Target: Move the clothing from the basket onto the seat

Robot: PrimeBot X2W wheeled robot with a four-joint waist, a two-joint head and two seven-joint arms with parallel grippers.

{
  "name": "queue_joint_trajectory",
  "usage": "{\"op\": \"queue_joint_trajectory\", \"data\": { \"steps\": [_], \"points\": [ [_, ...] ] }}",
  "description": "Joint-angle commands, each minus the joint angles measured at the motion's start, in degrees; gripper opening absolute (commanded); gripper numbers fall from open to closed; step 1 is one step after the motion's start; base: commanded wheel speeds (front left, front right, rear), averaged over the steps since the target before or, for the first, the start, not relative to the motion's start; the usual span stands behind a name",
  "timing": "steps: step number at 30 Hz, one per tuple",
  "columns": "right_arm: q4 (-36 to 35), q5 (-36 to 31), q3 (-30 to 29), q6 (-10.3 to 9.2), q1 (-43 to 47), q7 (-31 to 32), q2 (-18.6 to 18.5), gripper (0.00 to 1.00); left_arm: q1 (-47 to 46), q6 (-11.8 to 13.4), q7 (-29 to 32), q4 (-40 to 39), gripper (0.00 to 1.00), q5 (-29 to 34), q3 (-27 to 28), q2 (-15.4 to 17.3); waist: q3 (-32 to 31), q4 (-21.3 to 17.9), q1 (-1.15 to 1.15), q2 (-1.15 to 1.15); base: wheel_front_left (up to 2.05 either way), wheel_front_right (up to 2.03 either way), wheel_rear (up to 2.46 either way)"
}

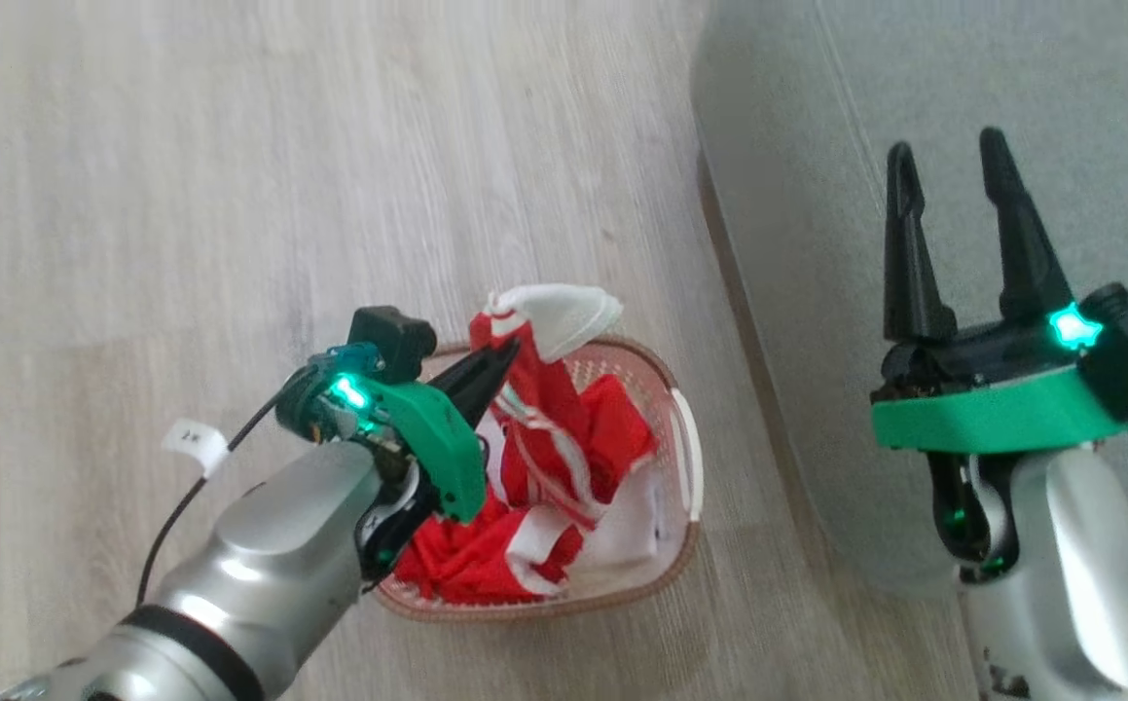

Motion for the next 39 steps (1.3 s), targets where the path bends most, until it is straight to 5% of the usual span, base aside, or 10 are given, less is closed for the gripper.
{"op": "queue_joint_trajectory", "data": {
  "steps": [1,15,26,39],
  "points": [
    [-1.6,-0.6,0.9,-0.01,0.3,-0.4,-0.6,1.0,-0.5,0.7,-0.8,-2.9,0.0,1.1,3.3,1.2,-3.2,2.1,0.01,-0.01,0.0,0.0,0.0],
    [0.3,-0.7,1.1,-0.01,5.2,-0.4,-0.6,1.0,5.3,6.0,-0.7,-22.6,0.0,5.4,11.1,6.7,-12.1,5.0,0.01,-0.01,0.0,0.0,0.0],
    [0.6,0.3,4.0,-0.01,8.2,-0.4,-0.6,1.0,0.4,11.3,4.0,-38.2,0.0,6.0,14.5,12.1,-14.7,6.6,0.01,-0.01,0.0,0.0,0.0],
    [0.8,3.6,9.2,-0.01,7.8,-0.4,-3.4,1.0,-2.9,13.8,6.3,-44.0,0.0,5.7,16.8,13.9,-15.1,6.1,0.01,-0.01,0.0,0.0,0.0]
  ]
}}
